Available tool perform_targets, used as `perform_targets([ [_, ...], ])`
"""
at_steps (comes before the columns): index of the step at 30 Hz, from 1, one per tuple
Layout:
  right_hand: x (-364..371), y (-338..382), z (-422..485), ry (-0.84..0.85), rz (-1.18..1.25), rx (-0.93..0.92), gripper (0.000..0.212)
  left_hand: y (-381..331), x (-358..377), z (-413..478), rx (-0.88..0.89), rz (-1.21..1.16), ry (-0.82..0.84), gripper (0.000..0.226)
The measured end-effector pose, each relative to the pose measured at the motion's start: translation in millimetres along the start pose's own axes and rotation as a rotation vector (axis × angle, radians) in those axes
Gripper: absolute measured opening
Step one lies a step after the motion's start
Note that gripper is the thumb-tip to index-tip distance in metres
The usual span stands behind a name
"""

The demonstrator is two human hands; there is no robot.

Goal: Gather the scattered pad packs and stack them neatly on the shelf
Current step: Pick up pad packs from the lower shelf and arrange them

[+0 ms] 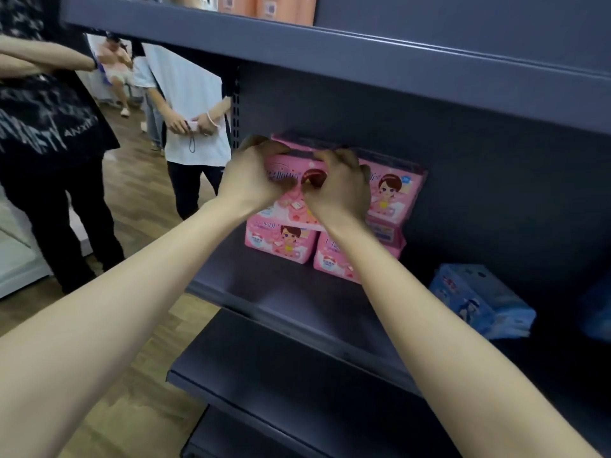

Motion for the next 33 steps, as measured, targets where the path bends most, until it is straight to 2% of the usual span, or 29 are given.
perform_targets([
  [6,12.8,-0.2,9.9,-0.025,-0.051,0.005,0.043,1.8,8.4,19.1,0.083,-0.011,0.075,0.057],
  [10,19.9,-2.1,16.6,-0.015,-0.116,-0.006,0.051,7.5,15.0,28.9,0.120,-0.022,0.083,0.057],
  [27,54.1,-3.6,20.6,-0.010,-0.181,-0.061,0.060,41.2,38.8,35.2,0.121,-0.054,0.153,0.058],
  [33,57.4,-3.4,19.3,0.002,-0.232,-0.051,0.067,43.7,46.5,37.4,0.166,-0.035,0.236,0.065],
])
Point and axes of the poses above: each hand's wrist, its own z-axis towards the middle knuckle, its own x-axis out of the palm, y = z × x, the point moved 7 cm from there along z, towards the middle knuckle, and after that the axes turned 2 degrees about z, right-handed, at the moved point
